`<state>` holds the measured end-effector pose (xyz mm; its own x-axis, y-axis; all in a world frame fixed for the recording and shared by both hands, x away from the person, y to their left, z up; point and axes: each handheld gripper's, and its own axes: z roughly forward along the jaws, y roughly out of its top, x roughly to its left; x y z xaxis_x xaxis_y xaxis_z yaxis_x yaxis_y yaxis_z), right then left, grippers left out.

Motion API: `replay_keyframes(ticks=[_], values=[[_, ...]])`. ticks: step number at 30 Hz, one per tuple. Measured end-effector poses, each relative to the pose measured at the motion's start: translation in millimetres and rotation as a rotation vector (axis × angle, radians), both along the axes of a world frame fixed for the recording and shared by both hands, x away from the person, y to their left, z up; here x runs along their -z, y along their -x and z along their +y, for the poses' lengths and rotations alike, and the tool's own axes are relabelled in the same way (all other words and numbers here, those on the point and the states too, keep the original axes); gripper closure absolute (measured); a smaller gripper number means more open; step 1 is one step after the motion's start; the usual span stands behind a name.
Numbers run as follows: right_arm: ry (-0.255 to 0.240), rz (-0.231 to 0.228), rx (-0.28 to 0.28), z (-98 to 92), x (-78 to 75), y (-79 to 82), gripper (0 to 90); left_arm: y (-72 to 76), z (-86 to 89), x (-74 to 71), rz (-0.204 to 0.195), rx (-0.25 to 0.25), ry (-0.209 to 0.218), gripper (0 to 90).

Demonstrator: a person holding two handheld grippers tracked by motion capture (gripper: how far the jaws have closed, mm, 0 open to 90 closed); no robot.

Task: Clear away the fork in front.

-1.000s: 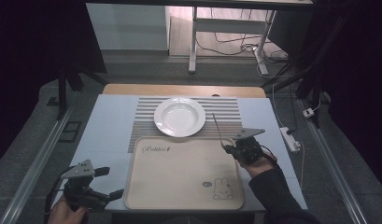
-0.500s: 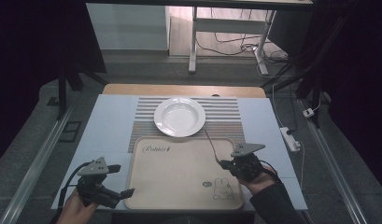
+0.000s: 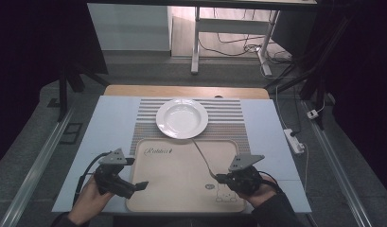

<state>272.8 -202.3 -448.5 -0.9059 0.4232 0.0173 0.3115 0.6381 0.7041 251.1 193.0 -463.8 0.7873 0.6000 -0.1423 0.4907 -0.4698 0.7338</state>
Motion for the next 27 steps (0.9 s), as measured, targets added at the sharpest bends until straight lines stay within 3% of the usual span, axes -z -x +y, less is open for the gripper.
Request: replay_keyframes(ticks=[8,12,21,27], values=[[-0.019,0.027,-0.106,12.4,0.6,6.2,89.8,-22.7,-24.4,-2.5,-0.044,0.115,-0.071,0.0],[-0.013,0.031,-0.149,18.5,0.5,8.5,89.8,-32.2,-31.0,-4.1,-0.046,0.163,-0.073,0.0],[-0.006,0.050,-0.225,28.8,1.0,12.0,89.7,-56.4,-53.9,-8.3,-0.061,0.303,-0.128,0.0],[0.010,0.052,-0.263,37.0,1.3,13.4,89.7,-64.5,-73.9,-9.4,-0.063,0.444,-0.156,0.0]])
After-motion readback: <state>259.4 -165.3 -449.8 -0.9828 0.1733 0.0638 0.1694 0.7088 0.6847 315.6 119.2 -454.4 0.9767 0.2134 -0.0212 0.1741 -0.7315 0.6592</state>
